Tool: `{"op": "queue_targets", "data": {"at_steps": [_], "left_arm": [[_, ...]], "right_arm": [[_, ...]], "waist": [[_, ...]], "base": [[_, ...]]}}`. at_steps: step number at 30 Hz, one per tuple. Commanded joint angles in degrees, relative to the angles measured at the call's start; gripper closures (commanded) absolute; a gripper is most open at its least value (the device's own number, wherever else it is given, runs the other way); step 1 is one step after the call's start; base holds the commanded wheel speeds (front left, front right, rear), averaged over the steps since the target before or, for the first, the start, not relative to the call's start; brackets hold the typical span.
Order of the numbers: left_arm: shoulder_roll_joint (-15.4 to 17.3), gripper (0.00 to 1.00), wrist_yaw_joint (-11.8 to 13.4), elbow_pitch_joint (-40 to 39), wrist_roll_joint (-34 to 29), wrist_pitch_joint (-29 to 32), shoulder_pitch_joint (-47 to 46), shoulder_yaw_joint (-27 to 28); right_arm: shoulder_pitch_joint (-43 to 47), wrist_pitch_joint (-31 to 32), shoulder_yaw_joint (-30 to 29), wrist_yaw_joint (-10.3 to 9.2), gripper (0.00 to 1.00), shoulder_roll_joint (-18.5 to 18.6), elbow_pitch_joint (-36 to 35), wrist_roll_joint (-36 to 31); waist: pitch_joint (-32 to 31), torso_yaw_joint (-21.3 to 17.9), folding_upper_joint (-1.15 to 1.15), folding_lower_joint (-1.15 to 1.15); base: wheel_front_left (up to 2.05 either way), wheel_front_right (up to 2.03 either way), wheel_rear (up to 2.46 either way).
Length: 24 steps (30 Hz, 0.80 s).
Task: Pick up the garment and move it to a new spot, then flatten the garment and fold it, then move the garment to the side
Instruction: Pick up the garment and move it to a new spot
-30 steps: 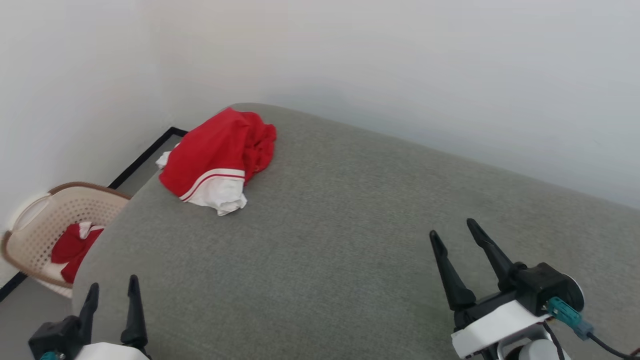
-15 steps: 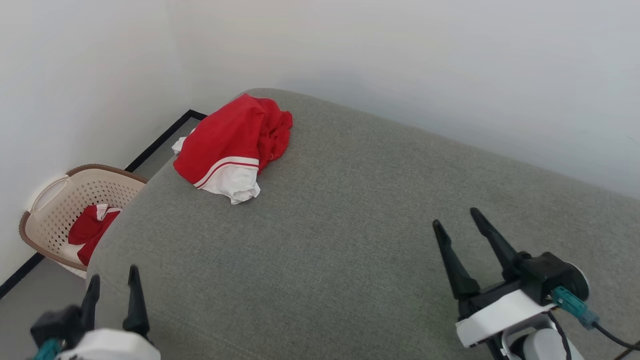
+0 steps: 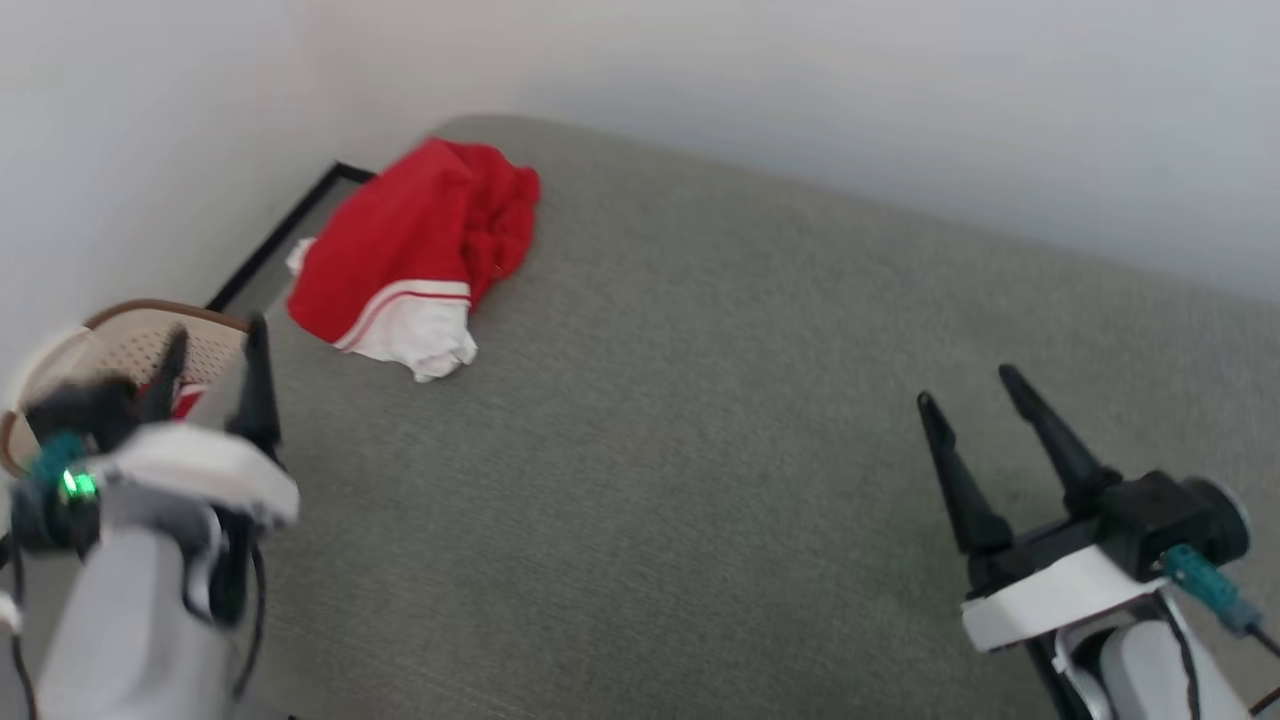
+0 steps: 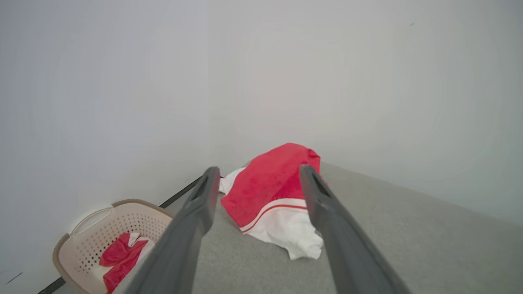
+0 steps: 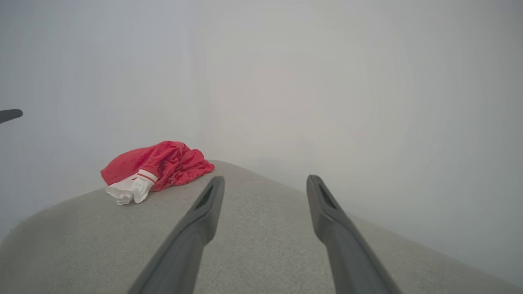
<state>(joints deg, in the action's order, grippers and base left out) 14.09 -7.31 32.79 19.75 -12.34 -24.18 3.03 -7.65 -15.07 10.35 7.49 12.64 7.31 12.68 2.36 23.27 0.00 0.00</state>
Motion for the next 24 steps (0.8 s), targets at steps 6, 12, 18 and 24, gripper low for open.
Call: {"op": "queue_targets", "data": {"at_steps": [6, 12, 18, 24], "left_arm": [[3.22, 0.00, -0.13, 9.13, 5.52, 1.47, -12.39, -2.71], [5.81, 0.00, -0.13, 17.37, 7.87, 3.21, -20.93, -4.48], [8.78, 0.00, -0.14, 27.26, 9.72, 7.79, -30.53, -5.80], [10.33, 0.00, 0.32, 36.40, 10.80, 15.20, -37.53, -5.91]], "right_arm": [[-3.39, -0.14, -0.83, 0.01, 0.00, 2.01, -2.36, -1.18], [-5.80, -0.14, -1.91, 0.01, 0.00, 3.54, -4.41, -2.33], [-8.32, 0.22, -1.83, 0.01, 0.00, 5.47, -7.09, -3.21], [-9.51, 1.47, -2.27, 0.01, 0.00, 6.52, -10.45, -3.86]], "waist": [[8.80, -5.05, 0.00, 0.00], [14.54, -7.81, 0.00, 0.00], [21.50, -10.71, 0.00, 0.00], [26.91, -12.73, 0.00, 0.00]], "base": [[0.00, 0.00, 0.00], [0.00, 0.00, 0.00], [0.00, 0.00, 0.00], [0.00, 0.00, 0.00]]}}
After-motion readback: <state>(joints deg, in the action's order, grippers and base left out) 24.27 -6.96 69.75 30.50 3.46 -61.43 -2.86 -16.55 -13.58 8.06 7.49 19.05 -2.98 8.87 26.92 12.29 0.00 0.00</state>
